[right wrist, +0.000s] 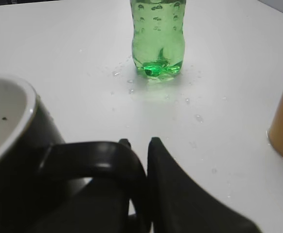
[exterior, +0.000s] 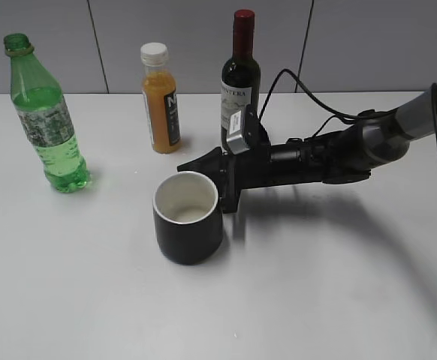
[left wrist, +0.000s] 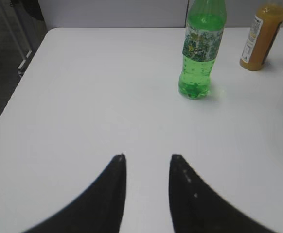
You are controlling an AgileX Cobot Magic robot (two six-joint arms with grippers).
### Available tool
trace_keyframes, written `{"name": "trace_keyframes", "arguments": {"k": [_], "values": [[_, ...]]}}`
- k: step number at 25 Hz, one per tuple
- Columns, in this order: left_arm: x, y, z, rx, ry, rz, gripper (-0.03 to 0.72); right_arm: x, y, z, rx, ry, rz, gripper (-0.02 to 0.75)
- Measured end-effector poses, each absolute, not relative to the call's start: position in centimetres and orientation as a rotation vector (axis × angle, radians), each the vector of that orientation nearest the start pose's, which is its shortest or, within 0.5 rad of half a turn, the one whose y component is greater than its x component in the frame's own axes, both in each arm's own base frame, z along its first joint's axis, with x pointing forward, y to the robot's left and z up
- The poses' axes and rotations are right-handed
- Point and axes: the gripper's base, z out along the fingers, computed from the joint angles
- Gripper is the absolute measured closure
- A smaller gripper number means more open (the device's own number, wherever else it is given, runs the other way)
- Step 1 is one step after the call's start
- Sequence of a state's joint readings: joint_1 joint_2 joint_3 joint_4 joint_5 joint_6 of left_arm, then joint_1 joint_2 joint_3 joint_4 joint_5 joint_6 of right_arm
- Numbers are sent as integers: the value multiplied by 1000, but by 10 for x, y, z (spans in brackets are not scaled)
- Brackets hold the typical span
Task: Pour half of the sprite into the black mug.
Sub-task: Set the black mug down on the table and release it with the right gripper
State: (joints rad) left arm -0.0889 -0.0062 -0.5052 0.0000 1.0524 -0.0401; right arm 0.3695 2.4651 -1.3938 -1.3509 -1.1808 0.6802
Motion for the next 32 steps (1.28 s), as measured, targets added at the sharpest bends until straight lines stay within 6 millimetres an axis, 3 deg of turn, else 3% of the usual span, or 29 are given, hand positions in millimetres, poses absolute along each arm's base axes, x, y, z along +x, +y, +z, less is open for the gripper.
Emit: {"name": "trace_keyframes", "arguments": {"k": [15, 32], "values": [[-6, 1, 279, 49, 2025, -82, 450, 383, 217, 54, -1292, 1450, 1152, 540], [-6, 1, 279, 49, 2025, -82, 450, 402, 158, 50, -1250, 1555, 1115, 508]]}}
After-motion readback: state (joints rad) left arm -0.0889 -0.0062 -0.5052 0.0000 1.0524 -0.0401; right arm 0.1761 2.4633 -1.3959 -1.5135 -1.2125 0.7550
